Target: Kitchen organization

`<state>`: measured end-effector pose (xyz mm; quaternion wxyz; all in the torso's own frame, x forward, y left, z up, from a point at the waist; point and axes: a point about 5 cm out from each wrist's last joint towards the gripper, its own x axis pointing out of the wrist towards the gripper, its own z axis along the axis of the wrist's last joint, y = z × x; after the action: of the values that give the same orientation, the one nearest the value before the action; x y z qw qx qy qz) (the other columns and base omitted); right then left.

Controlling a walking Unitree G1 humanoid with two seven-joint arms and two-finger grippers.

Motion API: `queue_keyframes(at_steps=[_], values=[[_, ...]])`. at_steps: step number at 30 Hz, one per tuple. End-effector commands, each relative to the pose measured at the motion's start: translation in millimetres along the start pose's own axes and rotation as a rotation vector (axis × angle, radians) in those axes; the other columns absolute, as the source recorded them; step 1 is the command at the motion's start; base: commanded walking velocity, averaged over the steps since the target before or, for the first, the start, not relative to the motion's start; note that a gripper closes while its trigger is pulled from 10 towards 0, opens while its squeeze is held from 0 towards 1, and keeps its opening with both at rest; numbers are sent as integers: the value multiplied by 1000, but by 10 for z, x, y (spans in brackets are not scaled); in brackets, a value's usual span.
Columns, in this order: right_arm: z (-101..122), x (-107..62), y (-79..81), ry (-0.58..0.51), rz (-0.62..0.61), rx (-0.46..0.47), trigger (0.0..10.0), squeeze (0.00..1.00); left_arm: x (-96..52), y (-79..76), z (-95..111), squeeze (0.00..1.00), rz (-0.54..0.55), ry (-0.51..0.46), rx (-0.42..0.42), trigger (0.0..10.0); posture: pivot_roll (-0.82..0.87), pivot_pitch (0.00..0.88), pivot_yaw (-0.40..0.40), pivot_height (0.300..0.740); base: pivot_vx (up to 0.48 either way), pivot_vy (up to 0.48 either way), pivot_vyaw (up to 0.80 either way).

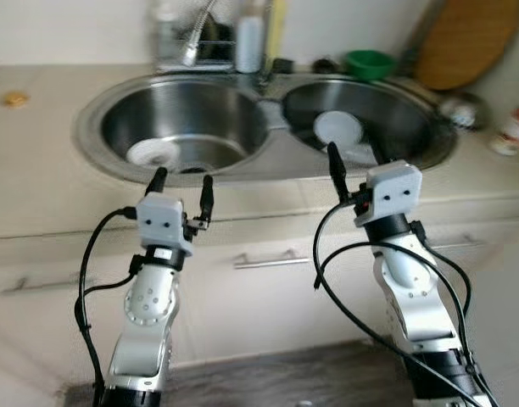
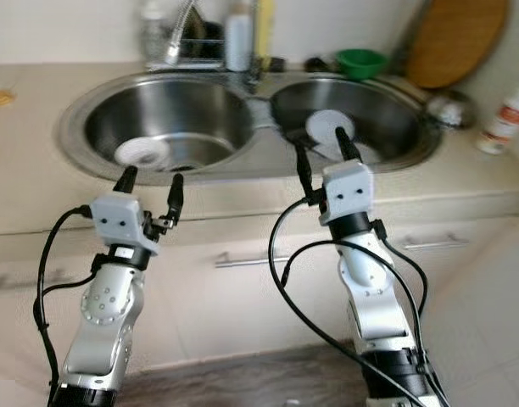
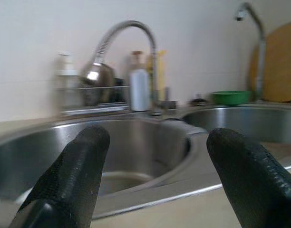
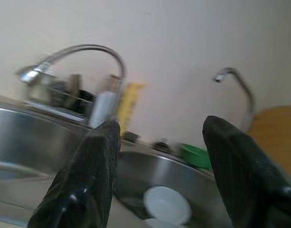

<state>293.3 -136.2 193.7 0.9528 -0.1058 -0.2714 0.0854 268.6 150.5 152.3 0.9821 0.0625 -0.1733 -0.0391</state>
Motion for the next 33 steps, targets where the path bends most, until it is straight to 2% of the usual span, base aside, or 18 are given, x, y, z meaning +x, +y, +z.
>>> queue_keyframes(at_steps=[1,4,8,15,23,27,33], values=[[66,13,-14,-32,0,-26,10000,0,11,-29,4,0,-10,-4,6,10000,54,0,-71,740,0,0,-800],[81,4,25,-51,18,-44,10000,0,12,-35,30,0,-27,-24,39,10000,58,5,-71,740,0,0,-800],[81,-22,50,-55,33,-60,10000,0,16,-25,33,0,-22,-25,40,10000,50,9,-69,740,0,0,-800],[31,-72,10,-29,19,-114,10000,0,14,-26,24,0,-29,-23,46,10000,44,14,-66,740,0,0,-800],[-78,-38,-43,41,-35,-147,10000,0,22,-24,23,0,-32,-22,49,10000,46,15,-66,740,0,-441,-800],[-166,-7,-122,107,-95,-134,10000,0,24,-23,24,0,-27,-23,46,10000,46,15,-66,740,0,-472,-800],[-195,8,-157,132,-125,-124,10000,0,25,-24,21,0,-27,-21,45,10000,44,16,-66,740,0,-381,-788]])
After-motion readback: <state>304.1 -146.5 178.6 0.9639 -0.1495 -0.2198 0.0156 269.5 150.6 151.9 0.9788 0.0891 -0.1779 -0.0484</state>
